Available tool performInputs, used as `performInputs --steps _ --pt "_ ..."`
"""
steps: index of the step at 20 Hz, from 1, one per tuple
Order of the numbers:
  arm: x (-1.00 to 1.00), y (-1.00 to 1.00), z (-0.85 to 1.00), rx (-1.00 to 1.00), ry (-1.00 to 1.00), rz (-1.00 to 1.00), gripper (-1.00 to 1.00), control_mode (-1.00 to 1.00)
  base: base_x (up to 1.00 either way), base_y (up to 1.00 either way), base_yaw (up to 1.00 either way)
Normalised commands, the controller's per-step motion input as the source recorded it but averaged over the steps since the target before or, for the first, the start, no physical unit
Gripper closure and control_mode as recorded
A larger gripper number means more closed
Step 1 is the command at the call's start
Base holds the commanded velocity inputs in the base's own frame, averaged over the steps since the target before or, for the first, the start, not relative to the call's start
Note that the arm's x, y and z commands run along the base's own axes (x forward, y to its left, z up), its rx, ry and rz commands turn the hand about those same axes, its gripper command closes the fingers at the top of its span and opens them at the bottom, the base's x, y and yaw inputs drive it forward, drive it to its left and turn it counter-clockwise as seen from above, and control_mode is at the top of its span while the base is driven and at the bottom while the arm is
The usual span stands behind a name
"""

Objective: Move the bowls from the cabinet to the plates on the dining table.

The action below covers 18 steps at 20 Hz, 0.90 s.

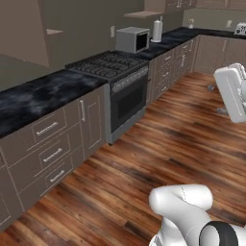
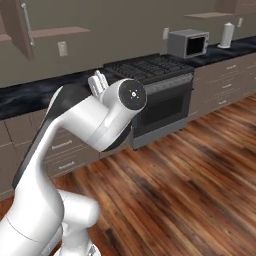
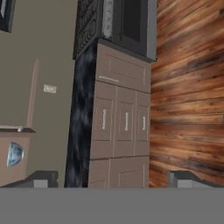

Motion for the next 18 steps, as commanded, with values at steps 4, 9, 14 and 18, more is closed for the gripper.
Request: performInputs --steps 4,9,14,18 --pt "0.0 0.0 0.0 0.0 0.0 0.0 -1.0 1.0 0.0 0.05 0.24" --pt "0.0 0.0 0.0 0.0 0.0 0.0 -1.0 1.0 0.0 0.15 0.21" --pt "0.0 0.0 0.0 0.0 0.0 0.0 -1.0 1.0 0.0 0.01 0.25" --pt "0.0 0.0 0.0 0.0 0.0 0.0 -1.0 1.0 0.0 0.0 0.25"
